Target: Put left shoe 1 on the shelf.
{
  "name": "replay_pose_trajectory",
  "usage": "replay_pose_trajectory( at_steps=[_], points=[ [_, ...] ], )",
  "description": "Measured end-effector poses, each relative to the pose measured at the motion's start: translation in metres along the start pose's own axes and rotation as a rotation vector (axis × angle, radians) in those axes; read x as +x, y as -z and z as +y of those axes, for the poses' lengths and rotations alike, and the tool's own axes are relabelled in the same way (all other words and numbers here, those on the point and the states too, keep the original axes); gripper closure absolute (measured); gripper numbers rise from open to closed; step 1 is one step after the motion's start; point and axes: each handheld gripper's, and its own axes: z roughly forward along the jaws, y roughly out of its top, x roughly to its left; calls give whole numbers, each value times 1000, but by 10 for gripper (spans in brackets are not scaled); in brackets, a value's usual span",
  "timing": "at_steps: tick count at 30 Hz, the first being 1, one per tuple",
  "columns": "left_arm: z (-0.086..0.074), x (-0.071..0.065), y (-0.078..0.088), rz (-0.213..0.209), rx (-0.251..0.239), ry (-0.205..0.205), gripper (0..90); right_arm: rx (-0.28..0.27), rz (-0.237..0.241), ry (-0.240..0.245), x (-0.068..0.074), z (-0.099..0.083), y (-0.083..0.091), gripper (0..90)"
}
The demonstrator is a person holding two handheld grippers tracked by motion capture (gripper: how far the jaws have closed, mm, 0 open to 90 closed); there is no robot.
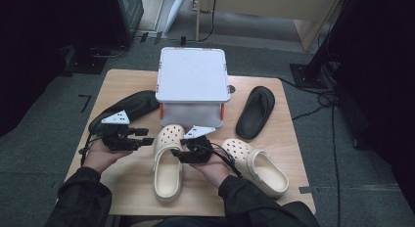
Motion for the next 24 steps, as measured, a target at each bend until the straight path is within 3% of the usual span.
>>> replay_pose_trajectory(
  at_steps=[4,7,14,16,19,24],
  points=[
    [0,1,-1,-4,-1,16,482,-6,-33,15,-1,0,4,640],
    [5,3,-1,-13,-6,35,478,-2,-90,40,-1,1,8,721],
    [31,9,3,1,-47,3,536,8,-107,53,0,5,9,743],
    [41,11,4,6,-47,-7,565,3,-93,26,-5,7,12,748],
    [53,13,6,16,-48,-26,583,-3,-100,23,-6,8,13,749],
    [77,20,8,-10,-40,-57,613,-12,-138,41,-9,14,16,748]
  ],
)
